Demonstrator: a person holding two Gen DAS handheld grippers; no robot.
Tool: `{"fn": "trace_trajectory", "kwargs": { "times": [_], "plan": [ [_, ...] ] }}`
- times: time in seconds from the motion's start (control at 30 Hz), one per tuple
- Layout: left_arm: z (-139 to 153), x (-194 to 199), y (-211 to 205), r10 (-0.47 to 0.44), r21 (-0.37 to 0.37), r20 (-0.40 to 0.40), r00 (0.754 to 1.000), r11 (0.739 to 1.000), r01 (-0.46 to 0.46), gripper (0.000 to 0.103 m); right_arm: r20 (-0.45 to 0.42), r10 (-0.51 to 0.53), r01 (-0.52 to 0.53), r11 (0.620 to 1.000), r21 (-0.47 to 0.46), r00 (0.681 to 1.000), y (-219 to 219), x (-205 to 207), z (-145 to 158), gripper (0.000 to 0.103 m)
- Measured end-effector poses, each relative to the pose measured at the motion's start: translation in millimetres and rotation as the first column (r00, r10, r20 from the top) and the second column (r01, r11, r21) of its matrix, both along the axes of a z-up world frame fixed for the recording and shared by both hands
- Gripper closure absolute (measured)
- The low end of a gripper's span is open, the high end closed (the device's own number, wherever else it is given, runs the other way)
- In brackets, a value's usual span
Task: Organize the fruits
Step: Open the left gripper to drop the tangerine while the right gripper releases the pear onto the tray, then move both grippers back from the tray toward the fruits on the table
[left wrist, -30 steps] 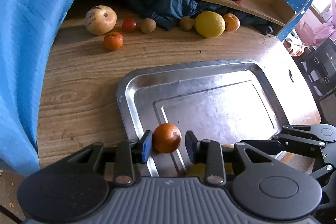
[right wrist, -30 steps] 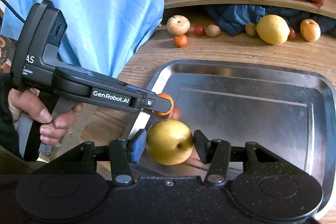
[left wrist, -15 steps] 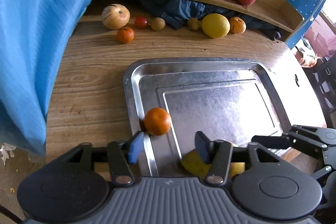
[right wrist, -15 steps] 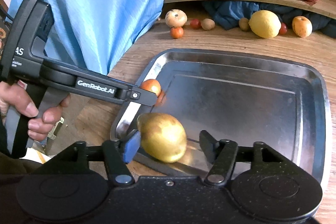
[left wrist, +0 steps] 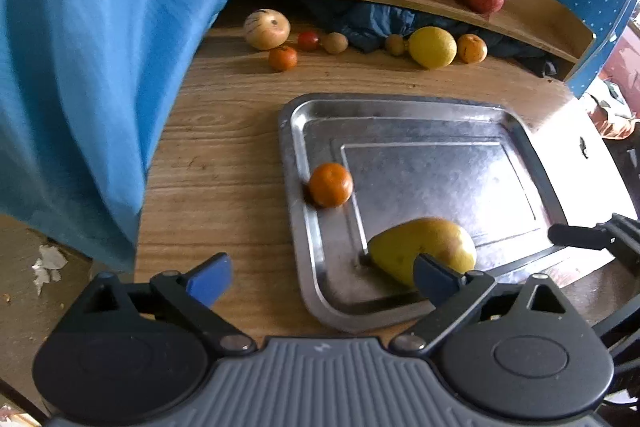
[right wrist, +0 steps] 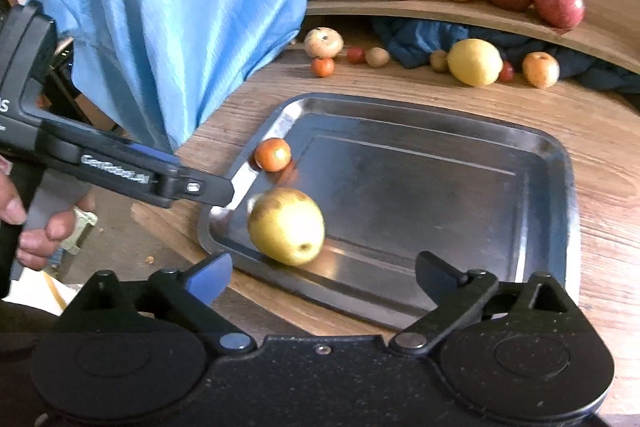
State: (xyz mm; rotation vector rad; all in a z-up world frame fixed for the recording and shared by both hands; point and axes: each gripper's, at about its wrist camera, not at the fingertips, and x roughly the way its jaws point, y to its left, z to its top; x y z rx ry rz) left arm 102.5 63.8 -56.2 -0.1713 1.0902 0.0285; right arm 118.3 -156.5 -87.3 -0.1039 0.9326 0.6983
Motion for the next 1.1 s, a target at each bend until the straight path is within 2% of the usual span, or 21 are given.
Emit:
{"fn": "trace_trajectory", "kwargs": {
  "times": [0.37,0.53,0.73,1.1],
  "plan": [
    [5.6,-23.7,-4.6,0.008,0.083,-0.036,0.999,0.997,-0.005,0.001,0.03,-0.113,0.114,0.992,-0.049,0.993,-29.8,-12.1,-1.0,0.001],
    [10.3,-24.8,-3.9,0.013,0.107,-0.033,0.999,0.994,-0.009,0.001,0.054,-0.17,0.176,0.977,-0.119,0.984,-36.7,-11.7,-3.9,0.001],
    [13.4,-13.3,-1.7,0.004,0.128,-0.029,1.0,0.992,-0.001,0.001,0.056,-0.239,0.245,0.957,-0.157,0.969,-45.9,-2.6,-6.4,0.001],
    [17.7,32.7,8.6,-0.027,0.146,-0.01,1.0,0.989,0.028,0.001,0.083,-0.3,0.309,0.942,-0.134,0.95,-44.2,28.7,-0.9,0.001]
  ]
}}
